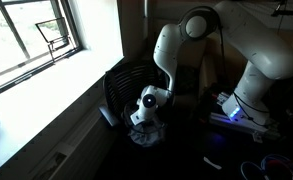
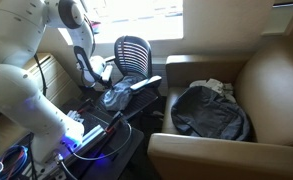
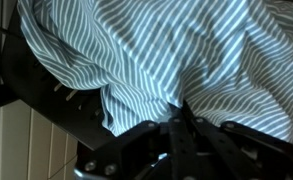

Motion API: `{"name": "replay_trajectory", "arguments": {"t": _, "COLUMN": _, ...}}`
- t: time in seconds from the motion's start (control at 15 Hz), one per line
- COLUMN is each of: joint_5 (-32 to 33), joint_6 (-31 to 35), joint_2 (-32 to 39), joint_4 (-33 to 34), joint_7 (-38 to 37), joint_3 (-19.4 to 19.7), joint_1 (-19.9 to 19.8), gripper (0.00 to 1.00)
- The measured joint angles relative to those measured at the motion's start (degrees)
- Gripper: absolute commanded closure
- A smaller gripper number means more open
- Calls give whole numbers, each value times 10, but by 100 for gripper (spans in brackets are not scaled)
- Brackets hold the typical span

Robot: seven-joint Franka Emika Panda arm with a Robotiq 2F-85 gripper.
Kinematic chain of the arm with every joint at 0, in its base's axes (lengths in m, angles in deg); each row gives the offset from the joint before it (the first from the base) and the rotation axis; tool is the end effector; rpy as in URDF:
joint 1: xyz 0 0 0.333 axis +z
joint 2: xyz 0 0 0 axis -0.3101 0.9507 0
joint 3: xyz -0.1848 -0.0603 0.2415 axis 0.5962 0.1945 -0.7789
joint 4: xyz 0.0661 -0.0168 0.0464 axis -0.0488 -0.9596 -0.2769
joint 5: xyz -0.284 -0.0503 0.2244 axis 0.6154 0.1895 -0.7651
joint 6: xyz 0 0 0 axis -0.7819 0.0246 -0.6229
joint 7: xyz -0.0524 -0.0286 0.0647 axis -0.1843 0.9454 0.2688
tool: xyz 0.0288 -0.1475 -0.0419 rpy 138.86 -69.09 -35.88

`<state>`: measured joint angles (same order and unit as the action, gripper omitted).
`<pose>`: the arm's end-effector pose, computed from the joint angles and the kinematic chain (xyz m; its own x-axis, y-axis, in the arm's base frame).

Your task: Move the clothing from the black chair to the arm chair

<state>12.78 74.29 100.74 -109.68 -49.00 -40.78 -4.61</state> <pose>0.4196 0.2772 -0.0849 -0.3882 0.8984 -0.2055 0.8903 0.4232 0.1682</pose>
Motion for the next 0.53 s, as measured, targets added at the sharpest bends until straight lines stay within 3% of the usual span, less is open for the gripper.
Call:
{"name": "replay_trajectory", "arguments": {"t": 0.27, "joint_5": 3, "joint_6": 63, "joint_2": -16, "joint_4": 1, "joint_7": -35, "joint_3": 1, "joint_1": -23, "gripper": 100}}
{"name": "replay_trajectory", "arguments": {"t": 0.53, "joint_5": 120, "joint_6": 130, "joint_2": -116, "joint_4": -28, "joint_7": -201, "joint_3": 8, "joint_1": -84, "gripper": 100}}
